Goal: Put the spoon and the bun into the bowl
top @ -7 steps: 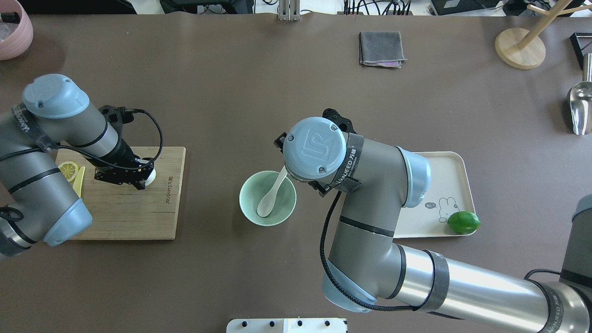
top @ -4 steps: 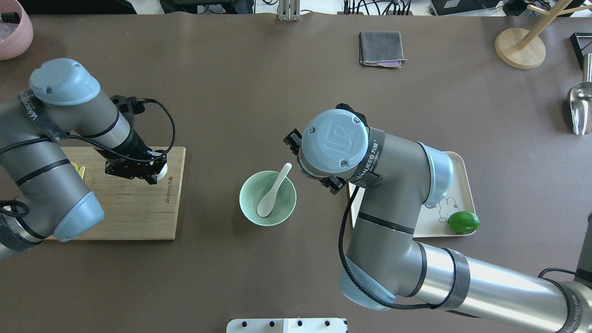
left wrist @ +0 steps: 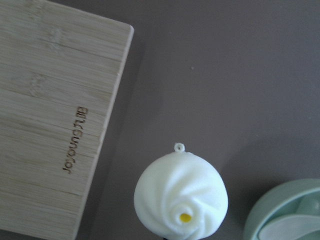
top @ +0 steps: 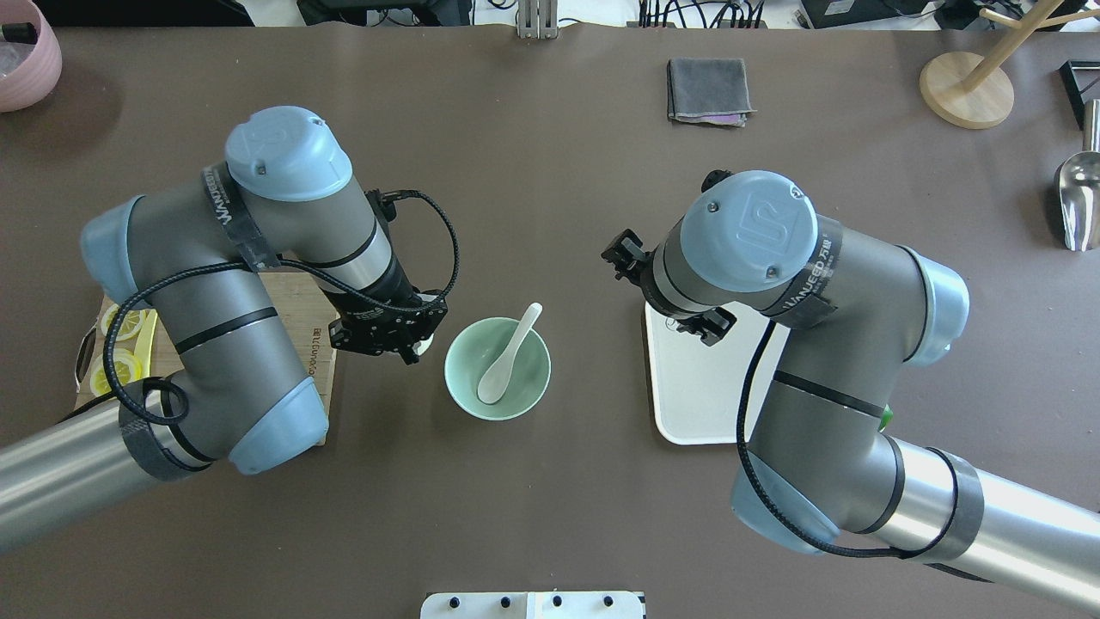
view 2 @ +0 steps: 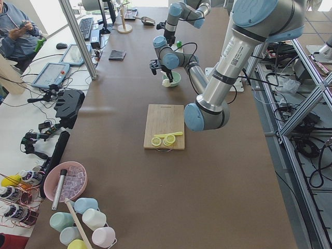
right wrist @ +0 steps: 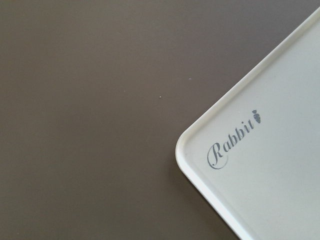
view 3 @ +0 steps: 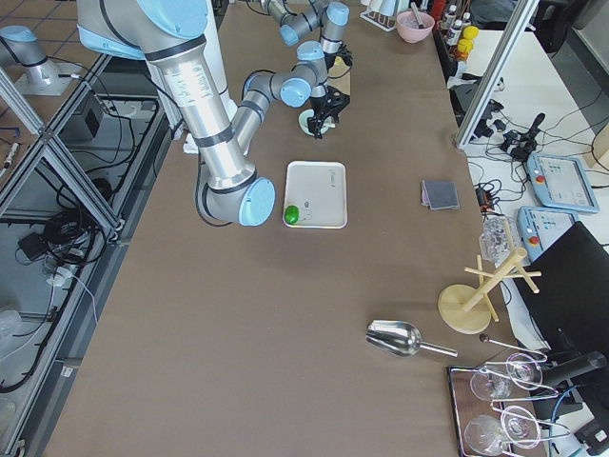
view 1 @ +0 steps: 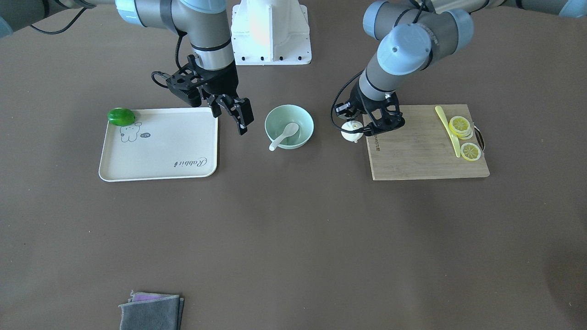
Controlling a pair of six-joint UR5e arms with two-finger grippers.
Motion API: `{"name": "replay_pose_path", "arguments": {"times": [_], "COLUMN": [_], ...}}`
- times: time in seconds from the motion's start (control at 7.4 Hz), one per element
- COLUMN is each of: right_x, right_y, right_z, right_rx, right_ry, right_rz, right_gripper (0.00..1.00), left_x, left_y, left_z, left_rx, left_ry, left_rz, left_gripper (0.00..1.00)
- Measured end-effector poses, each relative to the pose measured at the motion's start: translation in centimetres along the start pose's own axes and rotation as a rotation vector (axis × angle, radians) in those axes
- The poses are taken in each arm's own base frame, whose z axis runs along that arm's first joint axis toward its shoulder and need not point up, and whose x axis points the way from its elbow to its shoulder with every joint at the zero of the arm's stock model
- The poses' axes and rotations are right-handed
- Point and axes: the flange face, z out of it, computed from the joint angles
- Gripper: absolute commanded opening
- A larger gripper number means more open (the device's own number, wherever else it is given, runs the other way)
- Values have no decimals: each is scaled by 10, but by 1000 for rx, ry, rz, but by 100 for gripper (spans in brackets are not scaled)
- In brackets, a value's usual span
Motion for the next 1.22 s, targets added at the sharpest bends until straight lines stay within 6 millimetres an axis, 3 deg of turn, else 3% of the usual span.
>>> {"name": "replay_pose_path", "arguments": {"times": [0.14, 0.41, 0.54, 0.81, 1.08, 1.22], "right_x": [10, 21, 24, 27, 40, 55], "right_y": [-11, -27, -30, -37, -67, -92], "right_z": [1, 3, 5, 5, 3, 4], "right_rx": [4, 17, 17, 13, -26, -50], "right_ry": [11, 27, 34, 41, 67, 92], "right_rz": [-37, -84, -91, -91, -125, -176], "right_gripper": [100, 100, 100, 100, 100, 100], "left_x": [18, 35, 39, 41, 21, -8], "left_y": [20, 49, 56, 57, 29, 5], "left_z": [7, 24, 30, 34, 21, 10], "left_rx": [-7, 1, -1, 0, 31, 56], "left_ry": [4, -3, -8, -12, -12, -20], "left_rz": [-17, -9, -2, 4, -4, 28], "left_gripper": [0, 91, 98, 98, 98, 98]}}
